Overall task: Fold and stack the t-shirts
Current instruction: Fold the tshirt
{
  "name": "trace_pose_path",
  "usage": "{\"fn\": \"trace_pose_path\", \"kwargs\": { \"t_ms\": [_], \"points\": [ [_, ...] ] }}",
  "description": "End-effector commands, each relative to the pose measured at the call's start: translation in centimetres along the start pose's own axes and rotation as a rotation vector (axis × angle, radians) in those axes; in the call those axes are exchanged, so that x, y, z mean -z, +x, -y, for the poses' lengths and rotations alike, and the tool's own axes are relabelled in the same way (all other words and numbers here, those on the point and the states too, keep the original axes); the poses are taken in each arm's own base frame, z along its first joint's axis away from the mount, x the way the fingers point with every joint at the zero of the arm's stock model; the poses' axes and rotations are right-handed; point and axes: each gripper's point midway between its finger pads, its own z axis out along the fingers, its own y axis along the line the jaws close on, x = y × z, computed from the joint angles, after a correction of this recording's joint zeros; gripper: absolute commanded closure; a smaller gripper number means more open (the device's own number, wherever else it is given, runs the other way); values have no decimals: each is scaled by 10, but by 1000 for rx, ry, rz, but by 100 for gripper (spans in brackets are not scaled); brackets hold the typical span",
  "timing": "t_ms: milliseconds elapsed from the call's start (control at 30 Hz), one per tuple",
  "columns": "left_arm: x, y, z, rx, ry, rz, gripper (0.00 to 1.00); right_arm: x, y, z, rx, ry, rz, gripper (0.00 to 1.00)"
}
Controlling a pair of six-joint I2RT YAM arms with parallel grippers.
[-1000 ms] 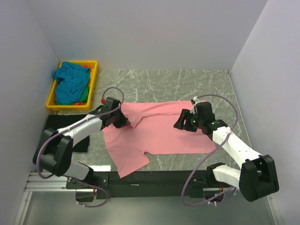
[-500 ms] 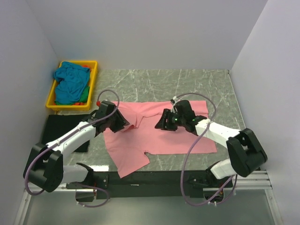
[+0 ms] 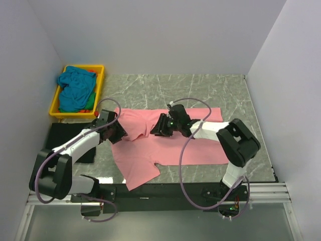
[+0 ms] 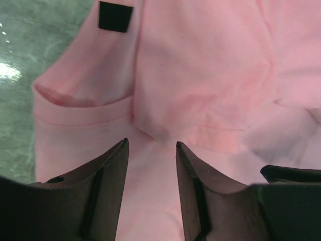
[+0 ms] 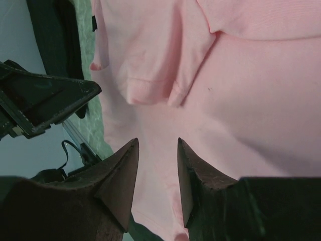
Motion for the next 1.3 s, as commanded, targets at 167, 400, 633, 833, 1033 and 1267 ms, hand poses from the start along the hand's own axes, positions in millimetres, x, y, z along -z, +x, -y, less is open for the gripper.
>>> {"fn": "trace_pose_path", "kwargs": {
  "t_ms": [167, 400, 633, 833, 1033, 1267],
  "points": [
    [-10, -18, -1, -72, -40, 44, 50, -34, -6, -20, -40, -26, 2, 57],
    [-16, -17, 1, -82, -37, 27, 50, -49, -1, -12, -78, -6, -17, 57],
    [-17, -19, 5, -91, -28, 24, 50, -59, 0, -6, -100, -1, -29, 58],
    [-18, -19, 10, -92, -12, 20, 50, -65, 2, -4, -112, 0, -39, 58],
    [-23, -17, 9, -94, -19, 6, 50, -68, 1, -4, -119, 1, -43, 60],
    [-24, -20, 13, -95, -16, 9, 51, -65, -3, -6, -106, 6, -31, 76]
  ]
}}
